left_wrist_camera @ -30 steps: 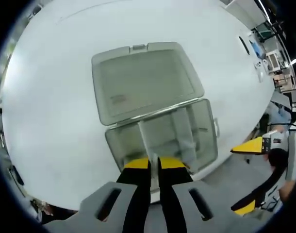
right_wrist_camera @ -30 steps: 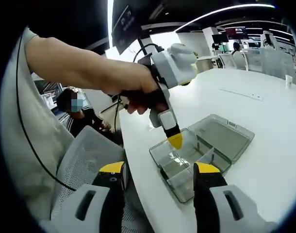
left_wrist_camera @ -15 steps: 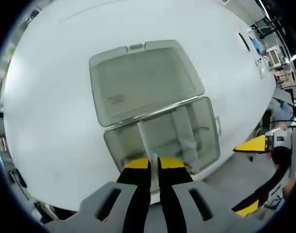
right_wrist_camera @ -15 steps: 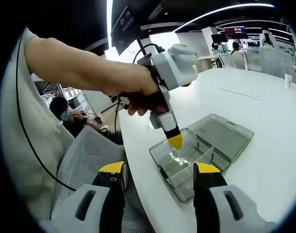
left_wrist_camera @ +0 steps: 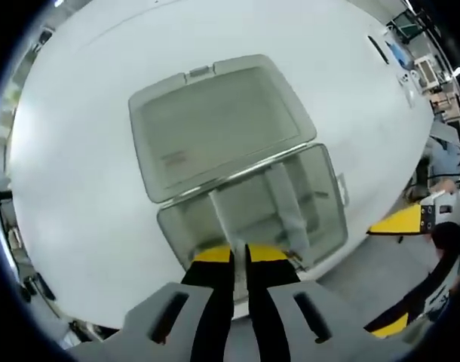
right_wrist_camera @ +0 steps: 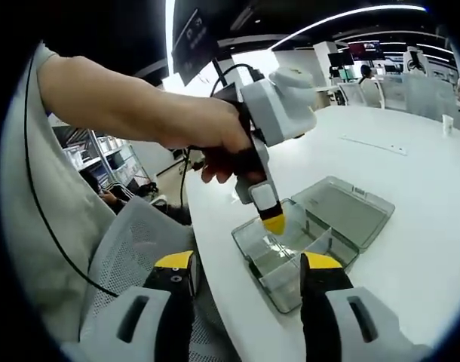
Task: Insert the divider into the dual guide fixture by aligning both edges with the guide slots and pushing it downward to the bottom, including one-sided entry, uneven engagement, binding, and posture correction.
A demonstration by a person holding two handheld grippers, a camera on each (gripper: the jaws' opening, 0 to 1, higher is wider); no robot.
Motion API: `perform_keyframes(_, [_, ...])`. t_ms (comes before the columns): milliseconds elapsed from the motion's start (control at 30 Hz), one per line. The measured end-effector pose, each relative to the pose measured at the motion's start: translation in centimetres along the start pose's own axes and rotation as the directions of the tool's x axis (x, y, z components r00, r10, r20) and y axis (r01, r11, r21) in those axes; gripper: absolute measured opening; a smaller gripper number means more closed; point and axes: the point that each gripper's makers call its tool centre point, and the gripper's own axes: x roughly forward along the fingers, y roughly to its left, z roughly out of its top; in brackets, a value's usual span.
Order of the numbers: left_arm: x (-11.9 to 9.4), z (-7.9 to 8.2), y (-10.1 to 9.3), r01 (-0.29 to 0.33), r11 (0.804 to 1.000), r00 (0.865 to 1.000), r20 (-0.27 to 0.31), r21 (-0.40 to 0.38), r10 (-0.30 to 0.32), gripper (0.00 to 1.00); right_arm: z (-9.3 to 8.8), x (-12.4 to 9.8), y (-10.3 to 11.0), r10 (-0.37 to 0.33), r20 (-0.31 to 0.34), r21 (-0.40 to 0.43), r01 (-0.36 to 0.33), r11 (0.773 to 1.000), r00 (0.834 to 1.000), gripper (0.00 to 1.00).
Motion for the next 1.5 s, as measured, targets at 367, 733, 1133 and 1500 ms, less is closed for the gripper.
perform_keyframes(367, [0.5, 0.0, -0.1, -0.010, 1.000, 1.000, -0.018, 0.016, 0.010, 0.02, -0.1, -0.1, -0.2, -0.003, -0.003, 0.003, 0.004, 1.000, 1.000, 0.53])
perform_keyframes(733, [1.0, -0.1, -0.1, -0.012, 1.000, 1.000, -0.028, 0.017, 0.012, 0.02, -0.3, -0.2, -0.5, -0.007, -0.007, 0.009, 0.007, 1.000, 1.000, 0.53])
perform_keyframes(1133, [1.3, -0.2, -0.1, -0.015, 1.000, 1.000, -0.022, 0.016, 0.015, 0.02, -0.5, -0.1, -0.6, -0.008, -0.011, 0.016, 0.008, 1.000, 1.000, 0.53])
perform_keyframes(1500, [1.5, -0.3, -0.1, -0.013, 1.000, 1.000, -0.012, 0.007, 0.013, 0.02, -0.6, -0.1, -0.7, -0.008, -0.014, 0.014, 0.008, 1.000, 1.000, 0.53])
